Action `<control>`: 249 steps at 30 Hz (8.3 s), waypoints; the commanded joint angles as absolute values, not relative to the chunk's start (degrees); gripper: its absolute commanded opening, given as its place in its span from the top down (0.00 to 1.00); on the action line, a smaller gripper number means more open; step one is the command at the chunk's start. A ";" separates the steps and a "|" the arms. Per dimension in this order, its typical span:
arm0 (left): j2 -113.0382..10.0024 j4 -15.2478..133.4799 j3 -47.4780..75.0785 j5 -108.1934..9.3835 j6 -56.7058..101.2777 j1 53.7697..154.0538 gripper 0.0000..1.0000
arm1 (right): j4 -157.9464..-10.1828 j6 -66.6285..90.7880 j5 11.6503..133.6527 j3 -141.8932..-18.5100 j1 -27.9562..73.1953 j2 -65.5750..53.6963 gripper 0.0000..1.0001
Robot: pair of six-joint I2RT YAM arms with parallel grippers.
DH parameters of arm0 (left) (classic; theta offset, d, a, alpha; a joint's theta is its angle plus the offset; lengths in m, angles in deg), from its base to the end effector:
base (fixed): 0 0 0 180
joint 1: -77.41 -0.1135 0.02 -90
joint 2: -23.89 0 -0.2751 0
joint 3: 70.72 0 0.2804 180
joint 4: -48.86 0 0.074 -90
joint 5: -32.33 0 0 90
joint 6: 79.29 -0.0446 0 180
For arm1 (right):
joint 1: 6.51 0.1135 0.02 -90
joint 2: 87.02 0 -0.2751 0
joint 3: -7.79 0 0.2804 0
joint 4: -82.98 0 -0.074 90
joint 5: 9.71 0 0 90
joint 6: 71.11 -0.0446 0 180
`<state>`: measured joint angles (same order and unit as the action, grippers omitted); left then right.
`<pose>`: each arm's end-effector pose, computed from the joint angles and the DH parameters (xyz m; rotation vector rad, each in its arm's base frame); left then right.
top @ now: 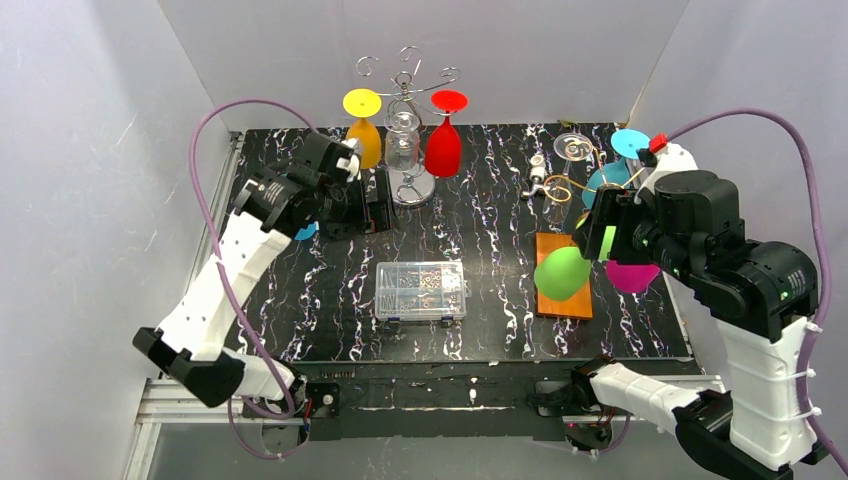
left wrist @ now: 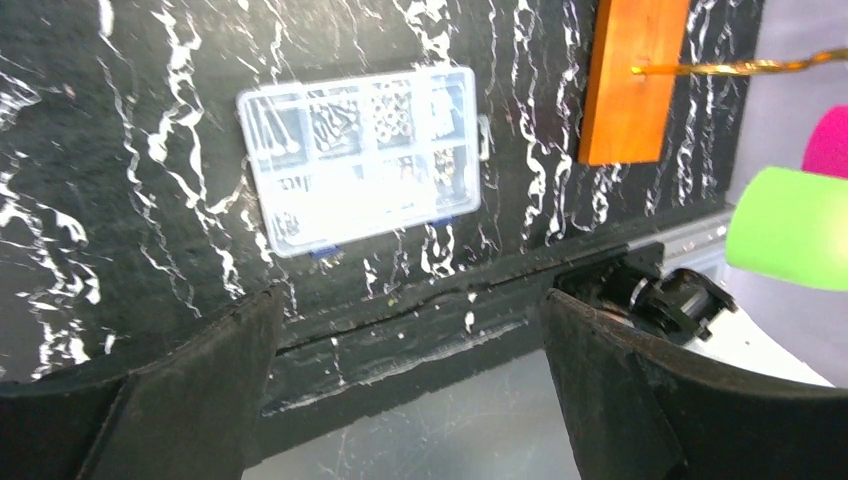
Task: Take the wine glass off the wine glass rack
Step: Pick up the wine glass from the wine rack, then place the wine glass at the center of the board, then pick up the wine glass from the wine rack.
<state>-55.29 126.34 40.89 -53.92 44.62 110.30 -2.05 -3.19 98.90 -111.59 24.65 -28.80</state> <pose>0.2409 -0.1592 0.4502 0.0114 2.4489 -0.6246 0.0989 0.0432 0.5283 0.0171 2.1325 0.1970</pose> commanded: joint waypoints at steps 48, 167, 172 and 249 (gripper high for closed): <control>-38.61 30.84 -2.48 -7.62 97.04 95.76 0.45 | -40.09 -25.52 66.06 -124.11 23.80 -4.49 0.44; -66.20 126.36 43.03 -63.42 36.30 65.57 0.60 | -23.90 -7.35 76.50 -122.80 20.52 -13.52 0.02; -61.05 127.56 42.04 -60.57 35.58 65.64 0.57 | -19.99 -4.96 80.76 -126.12 20.48 -12.23 0.02; -52.23 125.49 37.60 -48.79 36.52 103.69 0.02 | -20.24 6.64 106.54 -125.15 12.04 7.09 0.07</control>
